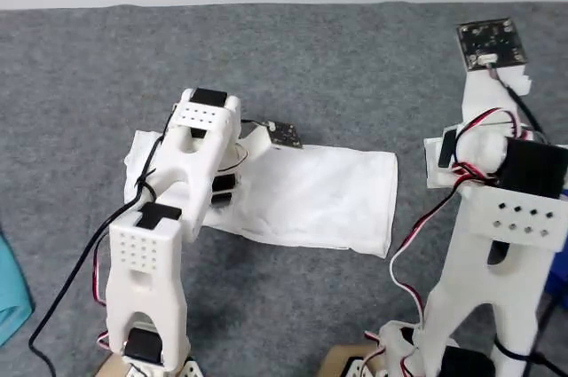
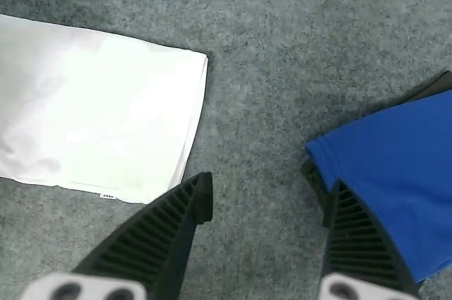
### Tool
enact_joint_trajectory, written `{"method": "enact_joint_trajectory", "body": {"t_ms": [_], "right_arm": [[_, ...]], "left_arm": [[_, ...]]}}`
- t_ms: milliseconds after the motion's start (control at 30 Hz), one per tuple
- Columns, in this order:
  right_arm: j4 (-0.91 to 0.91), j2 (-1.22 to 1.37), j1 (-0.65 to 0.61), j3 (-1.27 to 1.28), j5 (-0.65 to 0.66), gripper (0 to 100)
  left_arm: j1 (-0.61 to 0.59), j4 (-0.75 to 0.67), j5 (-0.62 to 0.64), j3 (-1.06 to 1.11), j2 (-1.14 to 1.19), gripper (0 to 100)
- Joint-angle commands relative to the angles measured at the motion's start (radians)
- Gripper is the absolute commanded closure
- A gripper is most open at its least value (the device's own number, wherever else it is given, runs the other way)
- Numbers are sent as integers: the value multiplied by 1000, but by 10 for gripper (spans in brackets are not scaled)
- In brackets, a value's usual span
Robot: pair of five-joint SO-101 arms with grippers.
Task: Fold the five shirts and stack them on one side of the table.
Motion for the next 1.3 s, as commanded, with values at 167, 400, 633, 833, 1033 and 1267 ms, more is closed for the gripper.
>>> {"method": "enact_joint_trajectory", "body": {"t_ms": [167, 400, 633, 833, 1033, 1267], "right_arm": [[36, -36, 2, -11, -9, 732], [36, -36, 2, -11, -11, 732], [36, -36, 4, -9, -11, 732], [38, -38, 2, -9, -60, 732], [39, -38, 5, -9, -149, 732], [38, -38, 2, 141, -250, 732]], "left_arm": [[-75, 29, 21, 15, -296, 998], [-252, -104, 23, 28, -244, 998], [-292, -141, 29, 22, -57, 998], [-282, -37, 132, -44, -46, 998], [-285, 31, 279, -119, -258, 998], [-285, 31, 575, -48, -618, 998]]}}
